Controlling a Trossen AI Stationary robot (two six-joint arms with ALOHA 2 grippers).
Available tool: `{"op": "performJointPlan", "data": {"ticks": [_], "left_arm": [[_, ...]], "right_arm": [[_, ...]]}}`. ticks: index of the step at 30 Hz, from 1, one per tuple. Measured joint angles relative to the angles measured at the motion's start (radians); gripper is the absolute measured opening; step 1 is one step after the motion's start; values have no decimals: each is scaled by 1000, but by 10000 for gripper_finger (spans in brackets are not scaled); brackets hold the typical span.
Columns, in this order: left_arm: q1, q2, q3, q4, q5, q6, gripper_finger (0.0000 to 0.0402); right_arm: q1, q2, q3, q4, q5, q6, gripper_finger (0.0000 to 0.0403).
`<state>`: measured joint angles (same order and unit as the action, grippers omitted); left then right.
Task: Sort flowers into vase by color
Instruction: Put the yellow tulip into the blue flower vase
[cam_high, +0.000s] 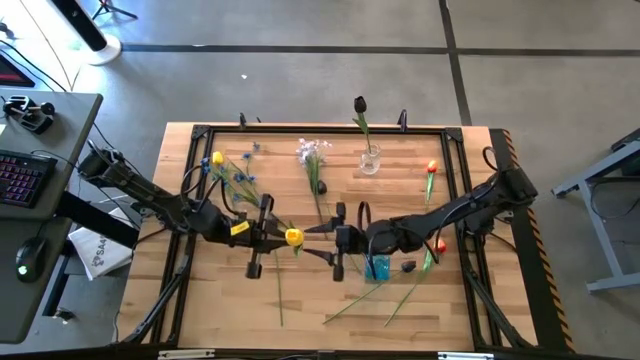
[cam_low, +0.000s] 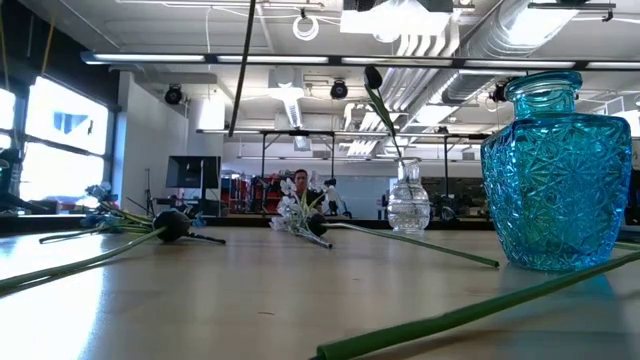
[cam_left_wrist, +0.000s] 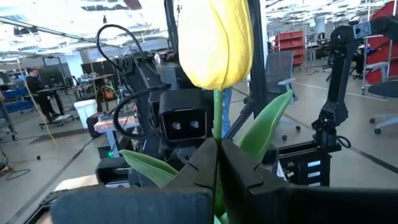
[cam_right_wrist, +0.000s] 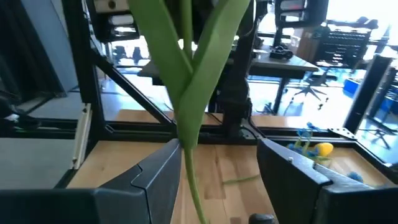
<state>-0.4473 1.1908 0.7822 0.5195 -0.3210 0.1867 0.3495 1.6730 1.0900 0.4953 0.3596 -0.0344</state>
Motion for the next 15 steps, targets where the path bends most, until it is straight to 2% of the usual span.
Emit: {"op": "performJointPlan", "data": {"ticks": [4,10,15], "left_arm": [[0,0,0,-1,0,0,0],[0,0,0,-1,0,0,0],[0,0,0,-2,0,-2,0]], "right_arm": [[-18,0,3,0,-85,15,208],[-36,16,3,44,-153,14,206],[-42,43,3,106,-188,-16,165]]}}
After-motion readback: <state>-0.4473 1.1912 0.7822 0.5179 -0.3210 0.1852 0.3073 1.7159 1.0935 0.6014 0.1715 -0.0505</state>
